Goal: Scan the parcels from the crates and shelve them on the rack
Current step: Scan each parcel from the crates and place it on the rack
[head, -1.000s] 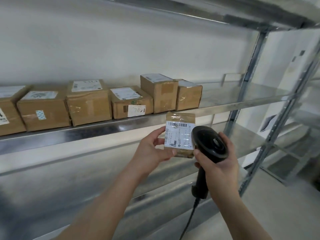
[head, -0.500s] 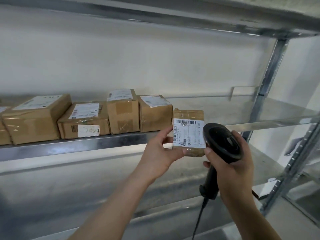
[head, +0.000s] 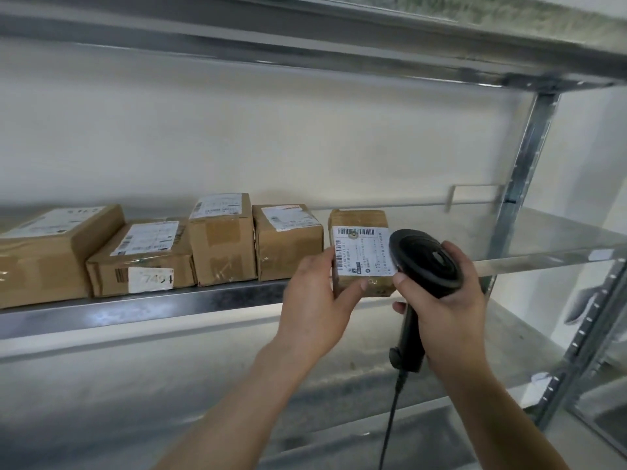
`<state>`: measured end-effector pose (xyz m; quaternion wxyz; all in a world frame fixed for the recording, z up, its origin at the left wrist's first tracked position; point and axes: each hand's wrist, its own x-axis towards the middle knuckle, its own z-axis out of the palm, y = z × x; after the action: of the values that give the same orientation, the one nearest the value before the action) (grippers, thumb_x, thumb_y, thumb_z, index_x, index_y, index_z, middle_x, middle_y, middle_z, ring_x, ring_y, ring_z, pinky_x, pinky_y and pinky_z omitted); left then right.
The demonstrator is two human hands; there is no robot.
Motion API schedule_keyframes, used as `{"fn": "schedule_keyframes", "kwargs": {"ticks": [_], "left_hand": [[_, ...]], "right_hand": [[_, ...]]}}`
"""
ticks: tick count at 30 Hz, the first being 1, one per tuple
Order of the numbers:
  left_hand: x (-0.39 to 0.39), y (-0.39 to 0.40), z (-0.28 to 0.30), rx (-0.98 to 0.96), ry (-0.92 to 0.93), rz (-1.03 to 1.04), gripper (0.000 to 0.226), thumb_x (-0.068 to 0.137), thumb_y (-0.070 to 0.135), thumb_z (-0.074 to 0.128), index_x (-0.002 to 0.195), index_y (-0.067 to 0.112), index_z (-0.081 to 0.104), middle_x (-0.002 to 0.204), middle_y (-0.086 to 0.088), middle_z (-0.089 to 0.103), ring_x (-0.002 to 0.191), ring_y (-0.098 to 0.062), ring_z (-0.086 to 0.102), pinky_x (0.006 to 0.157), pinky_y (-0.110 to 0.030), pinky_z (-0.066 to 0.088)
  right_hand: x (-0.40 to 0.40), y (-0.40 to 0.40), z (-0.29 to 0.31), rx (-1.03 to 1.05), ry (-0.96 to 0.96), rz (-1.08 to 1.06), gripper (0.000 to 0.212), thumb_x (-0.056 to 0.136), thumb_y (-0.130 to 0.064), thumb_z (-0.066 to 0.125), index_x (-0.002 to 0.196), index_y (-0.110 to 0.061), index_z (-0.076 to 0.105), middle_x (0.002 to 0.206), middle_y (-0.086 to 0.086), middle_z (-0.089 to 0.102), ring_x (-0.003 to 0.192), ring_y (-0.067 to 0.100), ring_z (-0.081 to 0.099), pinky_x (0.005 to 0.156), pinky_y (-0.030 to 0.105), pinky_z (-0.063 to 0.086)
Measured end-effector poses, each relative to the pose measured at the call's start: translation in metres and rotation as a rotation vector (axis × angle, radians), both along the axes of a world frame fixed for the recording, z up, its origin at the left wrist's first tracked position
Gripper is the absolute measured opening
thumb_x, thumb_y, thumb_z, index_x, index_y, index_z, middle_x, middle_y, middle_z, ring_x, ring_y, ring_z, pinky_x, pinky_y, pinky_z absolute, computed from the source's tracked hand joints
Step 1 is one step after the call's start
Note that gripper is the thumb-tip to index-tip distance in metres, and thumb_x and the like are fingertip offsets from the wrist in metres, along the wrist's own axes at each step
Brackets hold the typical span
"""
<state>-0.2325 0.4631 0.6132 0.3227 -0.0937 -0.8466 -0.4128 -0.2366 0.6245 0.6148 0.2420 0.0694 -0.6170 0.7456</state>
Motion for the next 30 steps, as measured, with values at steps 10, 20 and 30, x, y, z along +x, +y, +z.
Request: {"fn": "schedule_keyframes", "kwargs": {"ticks": [10, 20, 30], "left_hand": [[-0.031, 0.011, -0.003, -0.208, 0.027, 0.330, 0.050, 0.091, 0.031, 0.072, 0.138, 0.022, 0.057, 0.116, 0.001, 0.065, 0.100, -0.014, 0.058, 0.080, -0.020, 0.042], [-0.045, 0.021, -0.007, -0.269, 0.003, 0.509, 0.031, 0.085, 0.016, 0.077, 0.116, 0.018, 0.069, 0.116, -0.004, 0.068, 0.094, -0.027, 0.068, 0.078, -0.038, 0.059], [-0.064, 0.019, -0.011, -0.259, 0.024, 0.620, 0.027, 0.087, 0.021, 0.077, 0.110, 0.016, 0.064, 0.106, -0.004, 0.069, 0.085, -0.027, 0.068, 0.066, -0.043, 0.059]], "right_hand": [[-0.051, 0.010, 0.001, -0.005, -0.046, 0.227, 0.071, 0.085, 0.004, 0.077, 0.142, -0.024, 0.047, 0.088, -0.019, 0.070, 0.069, -0.003, 0.069, 0.075, 0.043, 0.060], [-0.088, 0.013, -0.002, -0.021, -0.065, 0.391, 0.074, 0.083, 0.003, 0.079, 0.144, -0.022, 0.047, 0.095, -0.017, 0.070, 0.066, -0.001, 0.069, 0.077, 0.045, 0.061], [-0.108, 0.009, -0.005, -0.105, -0.107, 0.461, 0.070, 0.081, 0.004, 0.080, 0.138, -0.025, 0.050, 0.105, -0.006, 0.068, 0.065, 0.014, 0.067, 0.061, 0.030, 0.060]]}}
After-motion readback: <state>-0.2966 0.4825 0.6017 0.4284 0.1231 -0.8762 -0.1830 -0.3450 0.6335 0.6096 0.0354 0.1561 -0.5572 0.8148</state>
